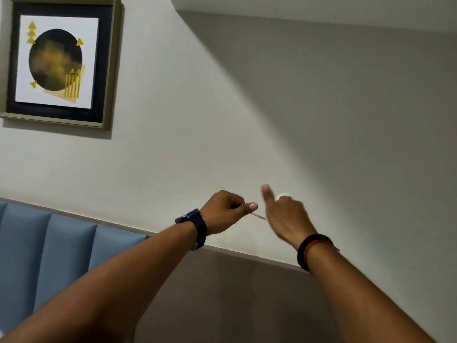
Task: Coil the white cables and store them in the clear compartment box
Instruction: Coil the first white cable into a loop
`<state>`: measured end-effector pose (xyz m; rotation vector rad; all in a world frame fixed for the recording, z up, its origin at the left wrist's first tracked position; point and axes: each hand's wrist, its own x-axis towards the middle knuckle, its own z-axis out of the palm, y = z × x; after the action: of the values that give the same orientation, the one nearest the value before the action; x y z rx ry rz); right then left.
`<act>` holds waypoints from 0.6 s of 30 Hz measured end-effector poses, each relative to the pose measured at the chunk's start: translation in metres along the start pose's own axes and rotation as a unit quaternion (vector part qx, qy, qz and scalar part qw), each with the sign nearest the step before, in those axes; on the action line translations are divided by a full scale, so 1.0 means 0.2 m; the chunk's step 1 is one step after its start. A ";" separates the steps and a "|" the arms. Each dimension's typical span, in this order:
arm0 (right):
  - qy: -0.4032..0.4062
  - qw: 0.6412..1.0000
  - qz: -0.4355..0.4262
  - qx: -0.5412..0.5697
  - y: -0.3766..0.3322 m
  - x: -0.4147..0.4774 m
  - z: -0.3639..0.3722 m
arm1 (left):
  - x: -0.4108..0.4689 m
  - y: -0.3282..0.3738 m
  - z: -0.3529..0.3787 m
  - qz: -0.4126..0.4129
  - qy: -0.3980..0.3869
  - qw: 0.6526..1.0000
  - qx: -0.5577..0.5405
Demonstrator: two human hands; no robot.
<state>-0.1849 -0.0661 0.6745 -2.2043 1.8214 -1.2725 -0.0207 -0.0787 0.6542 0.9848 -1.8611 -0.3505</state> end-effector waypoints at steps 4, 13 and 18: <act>-0.186 0.982 -0.038 0.020 -0.01 -0.04 0.00 | 0.00 -0.02 -0.07 0.014 -0.035 0.998 0.058; -0.419 0.773 -0.005 0.476 -0.01 -0.07 -0.12 | -0.01 0.02 -0.13 0.196 0.118 0.963 0.143; -0.409 0.671 -0.053 0.617 -0.07 -0.08 -0.12 | -0.02 0.12 -0.02 0.208 0.191 0.956 0.076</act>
<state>-0.1862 -0.0377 0.6884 -1.5097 0.2255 -0.7804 -0.0280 -0.0600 0.6672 0.6740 -1.6951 0.2259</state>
